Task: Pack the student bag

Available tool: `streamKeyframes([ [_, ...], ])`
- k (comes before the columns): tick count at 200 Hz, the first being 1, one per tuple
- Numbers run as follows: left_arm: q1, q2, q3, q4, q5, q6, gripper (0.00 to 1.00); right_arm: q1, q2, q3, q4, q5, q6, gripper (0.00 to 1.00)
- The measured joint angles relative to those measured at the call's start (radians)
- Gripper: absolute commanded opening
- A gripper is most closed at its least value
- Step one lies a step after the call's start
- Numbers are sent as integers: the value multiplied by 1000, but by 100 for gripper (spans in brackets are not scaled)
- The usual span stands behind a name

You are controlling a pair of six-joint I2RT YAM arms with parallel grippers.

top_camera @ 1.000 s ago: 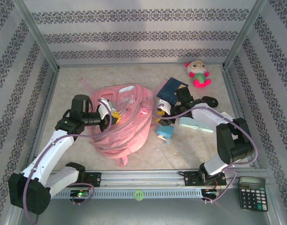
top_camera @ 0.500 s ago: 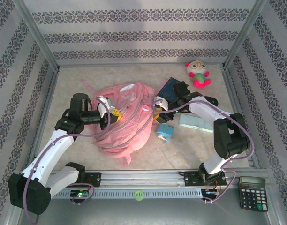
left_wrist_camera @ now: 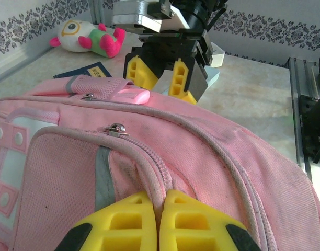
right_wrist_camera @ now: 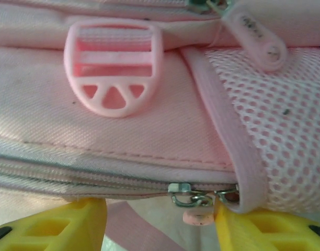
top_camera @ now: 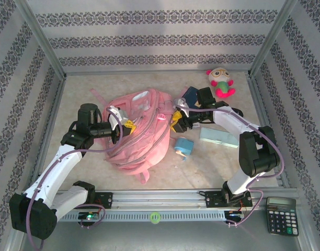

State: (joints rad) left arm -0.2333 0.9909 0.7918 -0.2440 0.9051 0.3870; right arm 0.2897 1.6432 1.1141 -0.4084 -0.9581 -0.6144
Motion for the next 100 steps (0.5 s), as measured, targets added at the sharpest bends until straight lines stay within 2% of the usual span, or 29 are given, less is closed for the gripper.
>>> streamKeyframes([
  [19, 0, 0, 0, 6, 0, 0, 0, 1, -17, -35, 80, 3, 80, 54],
  [49, 0, 0, 0, 7, 0, 0, 0, 1, -31, -90, 167, -12, 140, 38],
  [100, 0, -3, 0, 7, -17, 0, 0, -16, -74, -128, 203, -57, 167, 9],
])
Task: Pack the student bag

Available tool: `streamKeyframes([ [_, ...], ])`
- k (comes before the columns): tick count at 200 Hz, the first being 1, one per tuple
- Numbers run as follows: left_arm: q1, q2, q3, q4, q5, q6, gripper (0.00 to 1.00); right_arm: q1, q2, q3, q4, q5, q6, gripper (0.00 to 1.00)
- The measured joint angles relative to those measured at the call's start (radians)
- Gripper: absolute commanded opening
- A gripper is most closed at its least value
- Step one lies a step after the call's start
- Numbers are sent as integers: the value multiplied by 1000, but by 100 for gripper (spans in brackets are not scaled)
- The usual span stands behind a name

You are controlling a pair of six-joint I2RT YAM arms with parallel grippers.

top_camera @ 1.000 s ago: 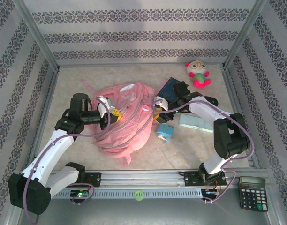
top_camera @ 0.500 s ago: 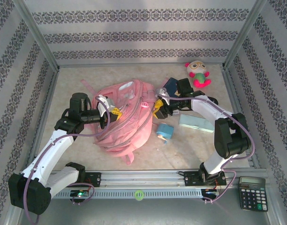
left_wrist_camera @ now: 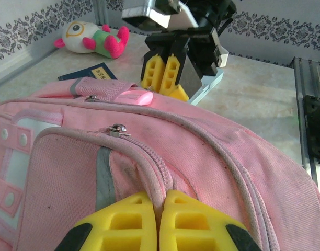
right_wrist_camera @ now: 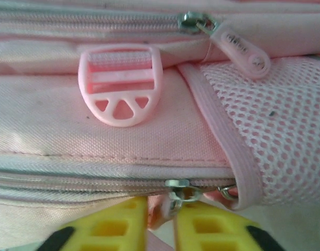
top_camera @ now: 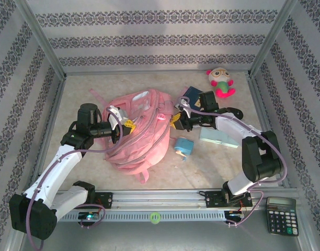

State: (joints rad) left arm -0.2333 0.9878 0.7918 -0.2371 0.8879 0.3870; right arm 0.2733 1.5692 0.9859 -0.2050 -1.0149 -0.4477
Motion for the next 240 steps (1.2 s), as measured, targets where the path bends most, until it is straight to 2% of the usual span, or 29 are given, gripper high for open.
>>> streamKeyframes([
  [16, 0, -2, 0, 0, -6, 0, 0, -10, -13, -1, 9, -19, 0, 0],
  [61, 0, -6, 0, 10, -35, -1, 0, -14, -15, -1, 16, -50, 24, 0],
  [97, -1, -11, 0, 22, -156, -41, 0, 0, -48, -30, 24, -18, 113, 0],
  [135, -21, -11, 10, 21, -316, -64, 0, 89, -133, -84, 13, 68, 216, 0],
  [201, -157, 34, 17, 24, -523, -91, 0, 216, -168, -111, -16, 180, 421, 0],
  [240, -251, 67, 19, 50, -693, -147, 0, 346, -172, -110, -11, 240, 568, 0],
])
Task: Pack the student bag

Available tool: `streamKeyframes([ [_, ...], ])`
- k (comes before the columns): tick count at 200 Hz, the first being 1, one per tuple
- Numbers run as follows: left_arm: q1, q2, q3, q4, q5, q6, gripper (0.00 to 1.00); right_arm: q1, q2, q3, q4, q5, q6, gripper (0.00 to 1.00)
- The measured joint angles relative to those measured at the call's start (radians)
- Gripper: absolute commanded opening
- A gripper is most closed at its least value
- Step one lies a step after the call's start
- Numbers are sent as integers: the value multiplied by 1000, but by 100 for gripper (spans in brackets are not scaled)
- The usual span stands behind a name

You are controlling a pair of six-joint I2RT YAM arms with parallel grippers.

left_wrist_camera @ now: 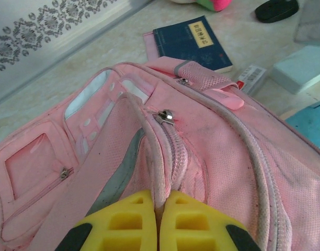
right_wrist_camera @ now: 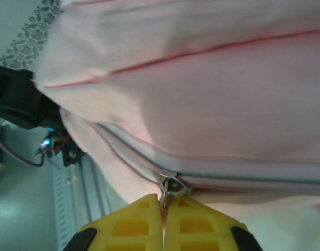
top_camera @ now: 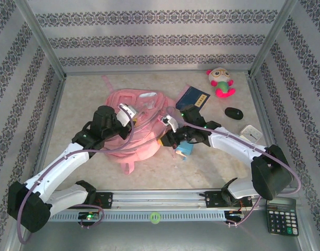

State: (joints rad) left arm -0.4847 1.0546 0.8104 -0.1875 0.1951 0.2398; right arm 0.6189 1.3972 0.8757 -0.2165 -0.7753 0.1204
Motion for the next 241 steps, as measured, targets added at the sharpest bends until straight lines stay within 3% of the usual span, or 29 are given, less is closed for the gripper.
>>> streamKeyframes([
  [62, -203, 35, 90, -106, -348, -194, 0, -4, 54, 42, 77, 26, 198, 0],
  [138, -221, 85, 106, -180, -594, -392, 0, -49, 161, 114, 138, 14, 285, 0],
  [185, -230, 233, 161, -118, -693, -414, 0, 90, 58, -10, 187, 74, 376, 0],
  [241, -229, 283, 167, -46, -673, -444, 0, 255, 68, -86, 452, 179, 664, 0],
])
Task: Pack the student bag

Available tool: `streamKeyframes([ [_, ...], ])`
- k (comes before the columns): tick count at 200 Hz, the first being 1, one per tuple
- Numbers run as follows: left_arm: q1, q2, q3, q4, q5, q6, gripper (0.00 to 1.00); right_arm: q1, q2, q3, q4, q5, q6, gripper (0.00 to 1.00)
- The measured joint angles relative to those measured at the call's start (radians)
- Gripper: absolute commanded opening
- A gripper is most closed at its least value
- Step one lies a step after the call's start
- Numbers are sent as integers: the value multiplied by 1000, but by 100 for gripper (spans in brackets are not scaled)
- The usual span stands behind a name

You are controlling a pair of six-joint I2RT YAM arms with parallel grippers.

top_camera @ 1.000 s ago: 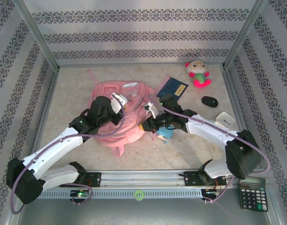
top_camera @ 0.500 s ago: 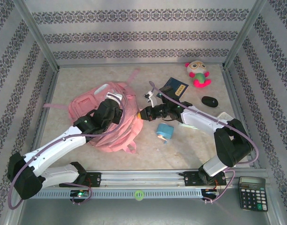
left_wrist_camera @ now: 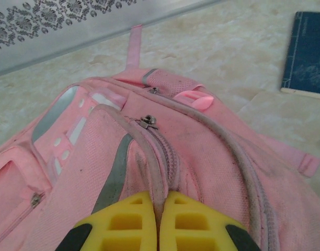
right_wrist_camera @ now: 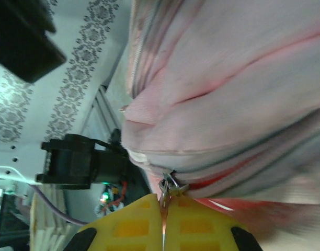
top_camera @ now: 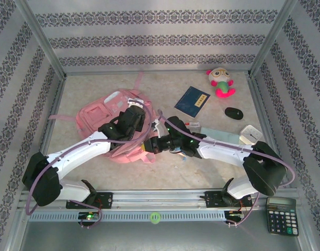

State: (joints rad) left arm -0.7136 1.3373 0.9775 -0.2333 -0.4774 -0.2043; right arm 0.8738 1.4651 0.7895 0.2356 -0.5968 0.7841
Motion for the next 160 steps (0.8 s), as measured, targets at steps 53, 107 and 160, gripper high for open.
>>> streamKeyframes([
  [53, 19, -88, -129, 121, 205, 86, 0, 66, 51, -48, 178, 77, 185, 54],
  [107, 159, -228, -215, 183, 576, 201, 0, -44, -208, -173, 130, 219, 235, 81],
  [160, 280, -272, -232, 174, 878, 307, 0, -134, -261, -187, 80, 304, 292, 82],
])
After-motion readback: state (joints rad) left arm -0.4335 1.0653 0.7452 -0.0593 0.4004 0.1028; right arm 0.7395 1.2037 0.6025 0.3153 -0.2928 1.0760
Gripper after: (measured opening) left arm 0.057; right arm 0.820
